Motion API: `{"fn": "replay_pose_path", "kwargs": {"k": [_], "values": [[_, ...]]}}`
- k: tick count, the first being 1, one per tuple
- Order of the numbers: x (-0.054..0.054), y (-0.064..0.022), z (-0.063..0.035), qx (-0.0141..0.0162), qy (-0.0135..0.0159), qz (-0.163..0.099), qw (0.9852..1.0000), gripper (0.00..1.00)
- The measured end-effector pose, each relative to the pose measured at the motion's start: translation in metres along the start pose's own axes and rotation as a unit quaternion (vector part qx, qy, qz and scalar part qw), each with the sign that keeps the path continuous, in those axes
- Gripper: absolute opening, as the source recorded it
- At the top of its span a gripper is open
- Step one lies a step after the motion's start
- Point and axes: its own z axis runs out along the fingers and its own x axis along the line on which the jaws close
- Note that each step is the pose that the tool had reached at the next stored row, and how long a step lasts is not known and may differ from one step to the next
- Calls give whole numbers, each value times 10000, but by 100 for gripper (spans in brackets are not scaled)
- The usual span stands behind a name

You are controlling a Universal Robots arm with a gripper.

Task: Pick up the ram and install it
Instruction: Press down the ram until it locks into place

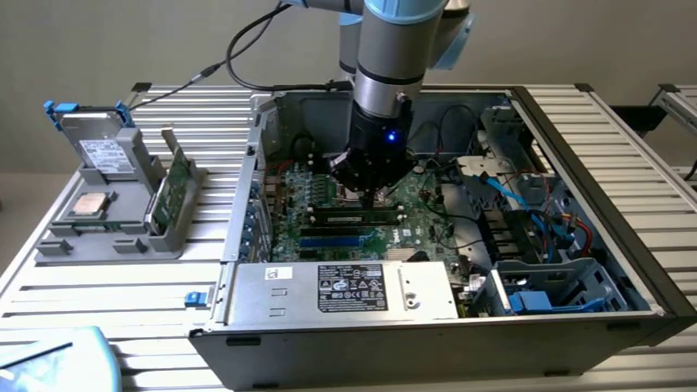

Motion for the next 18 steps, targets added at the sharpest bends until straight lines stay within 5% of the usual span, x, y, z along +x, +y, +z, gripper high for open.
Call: {"fn": "replay_pose_path", "kwargs": {"k": [18], "values": [[10,2,1,-38,-23,753,9971,11]]}}
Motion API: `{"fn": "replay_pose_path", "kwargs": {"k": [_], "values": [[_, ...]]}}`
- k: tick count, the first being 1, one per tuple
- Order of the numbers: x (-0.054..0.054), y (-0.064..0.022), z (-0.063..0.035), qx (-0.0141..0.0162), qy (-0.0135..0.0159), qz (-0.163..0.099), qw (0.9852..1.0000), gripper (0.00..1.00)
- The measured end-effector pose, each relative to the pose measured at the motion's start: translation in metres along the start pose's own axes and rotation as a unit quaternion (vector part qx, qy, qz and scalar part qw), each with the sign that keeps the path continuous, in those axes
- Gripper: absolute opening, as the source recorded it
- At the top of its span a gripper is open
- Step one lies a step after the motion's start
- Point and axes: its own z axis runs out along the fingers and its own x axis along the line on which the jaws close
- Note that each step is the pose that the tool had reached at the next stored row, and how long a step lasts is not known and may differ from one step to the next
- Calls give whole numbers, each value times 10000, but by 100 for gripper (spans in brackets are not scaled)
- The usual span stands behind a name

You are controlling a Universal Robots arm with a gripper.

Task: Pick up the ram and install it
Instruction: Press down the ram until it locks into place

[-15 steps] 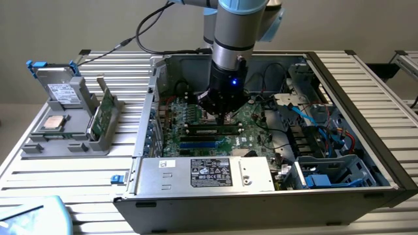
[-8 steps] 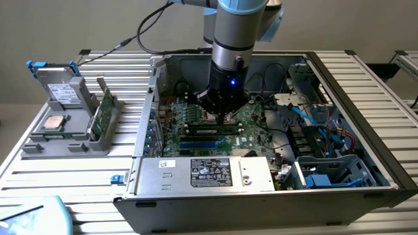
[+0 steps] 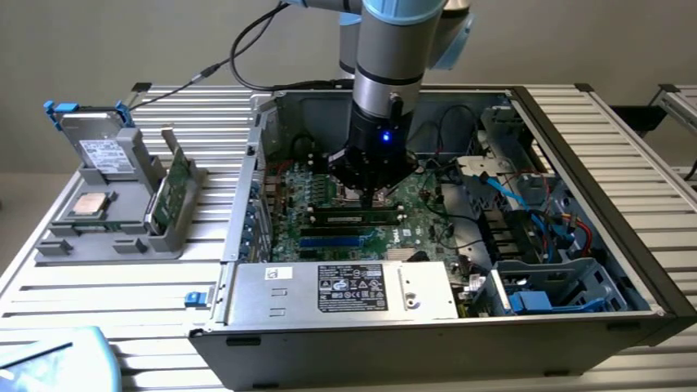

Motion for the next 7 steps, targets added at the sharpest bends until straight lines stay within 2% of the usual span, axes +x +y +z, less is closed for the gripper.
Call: {"fn": "replay_pose_path", "kwargs": {"k": [7], "values": [[0,0,0,1,-1,2,10000,11]]}}
